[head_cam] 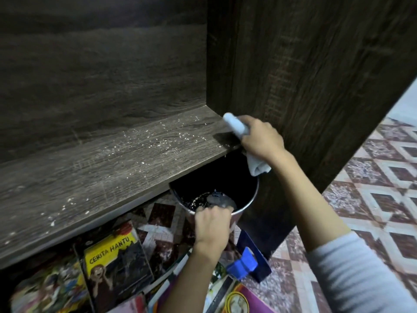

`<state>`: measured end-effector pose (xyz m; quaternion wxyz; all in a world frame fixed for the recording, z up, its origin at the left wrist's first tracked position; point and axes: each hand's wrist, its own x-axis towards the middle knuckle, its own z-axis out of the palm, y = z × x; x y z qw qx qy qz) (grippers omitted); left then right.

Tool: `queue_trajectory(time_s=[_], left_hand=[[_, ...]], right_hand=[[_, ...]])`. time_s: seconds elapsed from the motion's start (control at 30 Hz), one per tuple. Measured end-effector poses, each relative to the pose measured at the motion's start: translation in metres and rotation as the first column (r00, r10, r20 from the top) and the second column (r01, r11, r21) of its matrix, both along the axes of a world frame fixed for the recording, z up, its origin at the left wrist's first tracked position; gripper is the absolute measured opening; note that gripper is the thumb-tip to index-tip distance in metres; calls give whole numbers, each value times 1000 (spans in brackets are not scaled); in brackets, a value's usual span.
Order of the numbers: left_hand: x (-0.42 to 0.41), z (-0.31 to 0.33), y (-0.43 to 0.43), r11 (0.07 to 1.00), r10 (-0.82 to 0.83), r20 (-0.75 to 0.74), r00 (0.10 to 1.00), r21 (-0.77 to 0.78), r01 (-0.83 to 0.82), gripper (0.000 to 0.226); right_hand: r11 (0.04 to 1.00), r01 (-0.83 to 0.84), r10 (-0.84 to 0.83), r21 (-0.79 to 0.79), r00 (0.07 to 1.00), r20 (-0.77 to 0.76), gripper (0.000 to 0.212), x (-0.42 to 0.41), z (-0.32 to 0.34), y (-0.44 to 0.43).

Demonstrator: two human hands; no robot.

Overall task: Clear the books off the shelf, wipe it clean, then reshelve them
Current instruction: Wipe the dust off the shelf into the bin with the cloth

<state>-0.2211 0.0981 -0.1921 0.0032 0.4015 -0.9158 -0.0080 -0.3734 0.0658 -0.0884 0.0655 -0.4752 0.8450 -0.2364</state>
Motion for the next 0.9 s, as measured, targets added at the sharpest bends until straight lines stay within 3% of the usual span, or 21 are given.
queue_trajectory(time_s=[0.1, 0.17, 0.3, 0.53, 0.63, 0.73, 0.8, 0.9], left_hand=[[-1, -10, 0, 999, -47, 50, 998, -6, 47, 26], [0, -10, 1, 999, -47, 55, 997, -18, 48, 26], [7, 5, 2, 997, -30, 37, 999, 79, 27, 22], [8, -14, -3, 997, -40, 1, 999, -63, 40, 27], [13, -9, 2, 1000, -7, 16, 1000, 24, 7, 19], [17, -5, 1, 998, -8, -6, 1000, 63, 8, 24], [24, -1, 1, 994, -13, -13, 1000, 106, 14, 13], [26, -12, -6, 998, -33, 13, 999, 48, 32, 30]], right_hand=[[997, 23, -4, 75, 970, -242, 56, 2, -10, -9], [980, -10, 72, 198, 948, -309, 52, 5, -26, -18], [965, -22, 91, 260, 962, -256, 52, 4, -34, -29], [962, -167, 222, 218, 938, -265, 63, 27, -43, -7], [938, -264, 326, 225, 894, -307, 66, 40, -48, 6], [921, -347, 375, 178, 912, -167, 67, 38, -36, 13], [944, -310, 326, 114, 929, -173, 65, 31, -21, 5], [985, -136, 167, 111, 919, -357, 58, 20, -8, -27]])
